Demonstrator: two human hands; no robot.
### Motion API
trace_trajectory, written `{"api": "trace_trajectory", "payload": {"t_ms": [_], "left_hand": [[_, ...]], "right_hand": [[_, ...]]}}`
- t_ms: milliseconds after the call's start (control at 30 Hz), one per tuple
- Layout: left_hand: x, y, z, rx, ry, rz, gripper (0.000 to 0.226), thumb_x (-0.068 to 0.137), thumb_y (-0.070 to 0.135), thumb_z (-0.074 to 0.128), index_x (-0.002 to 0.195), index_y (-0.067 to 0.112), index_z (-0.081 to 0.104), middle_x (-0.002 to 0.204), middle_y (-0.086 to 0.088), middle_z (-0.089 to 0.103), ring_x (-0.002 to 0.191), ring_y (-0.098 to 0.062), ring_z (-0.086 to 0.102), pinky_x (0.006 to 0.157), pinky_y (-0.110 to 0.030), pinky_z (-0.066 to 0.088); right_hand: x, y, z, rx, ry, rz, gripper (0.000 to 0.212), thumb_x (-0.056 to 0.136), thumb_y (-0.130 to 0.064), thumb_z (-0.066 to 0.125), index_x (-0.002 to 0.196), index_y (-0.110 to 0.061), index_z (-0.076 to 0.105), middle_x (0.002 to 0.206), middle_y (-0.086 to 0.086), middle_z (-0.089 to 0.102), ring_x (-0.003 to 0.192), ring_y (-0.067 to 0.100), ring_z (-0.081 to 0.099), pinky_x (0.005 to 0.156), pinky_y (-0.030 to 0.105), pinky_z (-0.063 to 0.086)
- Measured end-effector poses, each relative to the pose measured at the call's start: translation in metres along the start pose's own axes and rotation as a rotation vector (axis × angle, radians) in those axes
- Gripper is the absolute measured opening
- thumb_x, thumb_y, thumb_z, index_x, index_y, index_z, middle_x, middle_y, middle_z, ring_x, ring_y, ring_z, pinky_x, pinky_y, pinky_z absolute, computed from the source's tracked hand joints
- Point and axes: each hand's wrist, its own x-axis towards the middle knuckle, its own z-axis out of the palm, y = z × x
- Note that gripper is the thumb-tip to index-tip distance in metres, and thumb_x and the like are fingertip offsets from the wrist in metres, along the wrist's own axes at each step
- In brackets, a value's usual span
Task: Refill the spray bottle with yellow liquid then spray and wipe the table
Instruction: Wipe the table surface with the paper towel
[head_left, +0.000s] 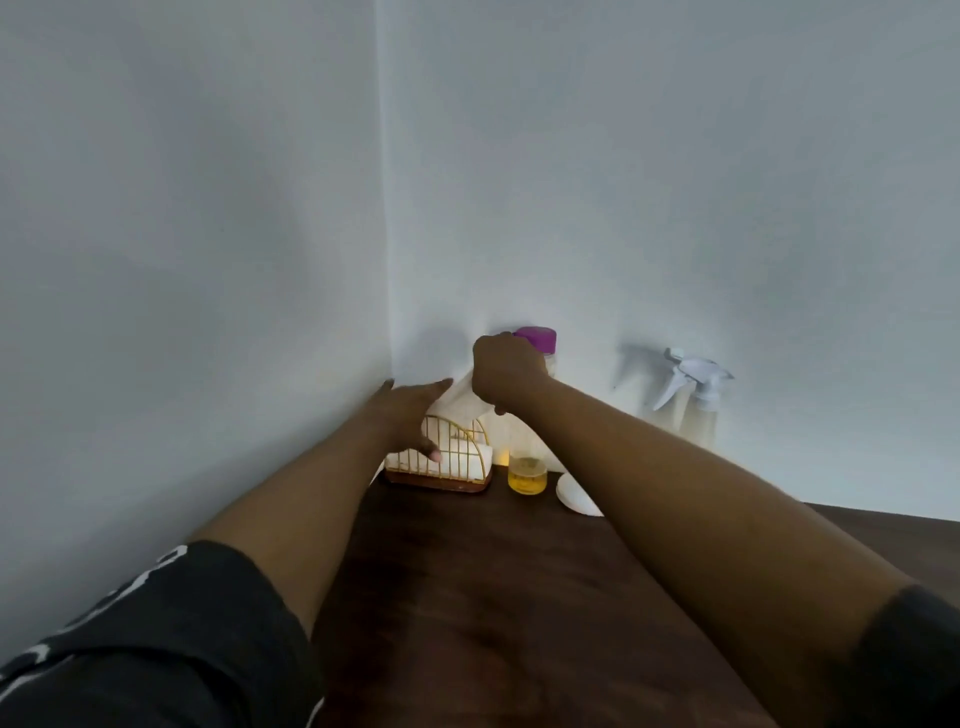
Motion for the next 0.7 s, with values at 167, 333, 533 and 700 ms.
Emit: {"api": "trace_trajectory", "payload": {"t_ms": [167, 333, 533, 700], "left_hand": [[-0.046, 0.033, -0.023, -0.719, 0.18, 0.094, 0.107, 0.058, 0.066, 0.071, 0.147, 0.041, 0.016, 0.154, 0.008, 0.025, 0.135, -0.012, 0.03, 0.101, -0.029, 0.031], [-0.089, 0.091, -0.066, -1.01, 0.248, 0.193, 0.027, 0.081, 0.034, 0.071, 0.103, 0.02, 0.067, 0.1, 0.009, 0.071, 0.097, -0.002, 0.063, 0.083, -0.021, 0.048], [-0.171, 0.162, -0.08, -1.363, 0.212, 0.149, 0.009, 0.081, 0.017, 0.072, 0.086, 0.01, 0.071, 0.078, 0.0, 0.074, 0.073, -0.012, 0.071, 0.057, -0.019, 0.053], [-0.247, 0.237, -0.074, -1.622, 0.183, 0.077, 0.004, 0.084, 0.016, 0.068, 0.085, 0.015, 0.071, 0.087, -0.002, 0.076, 0.081, -0.018, 0.072, 0.061, -0.024, 0.055]], "right_hand": [[-0.024, 0.019, -0.046, 0.095, -0.115, 0.007, 0.014, 0.086, -0.004, 0.046, 0.089, -0.01, 0.058, 0.062, 0.0, 0.06, 0.046, 0.012, 0.06, 0.051, 0.023, 0.047], [-0.071, 0.038, -0.106, 0.266, -0.162, -0.017, 0.018, 0.085, -0.005, 0.051, 0.097, -0.018, 0.058, 0.064, 0.001, 0.057, 0.047, 0.01, 0.055, 0.043, 0.021, 0.039], [-0.165, 0.072, -0.148, 0.587, -0.124, 0.088, 0.019, 0.082, -0.017, 0.069, 0.097, -0.005, 0.068, 0.082, 0.008, 0.059, 0.058, 0.012, 0.047, 0.041, 0.019, 0.032], [-0.282, 0.091, -0.149, 1.063, -0.12, 0.325, 0.035, 0.077, -0.044, 0.071, 0.096, -0.016, 0.065, 0.091, -0.005, 0.067, 0.078, 0.01, 0.064, 0.059, 0.025, 0.048]]}}
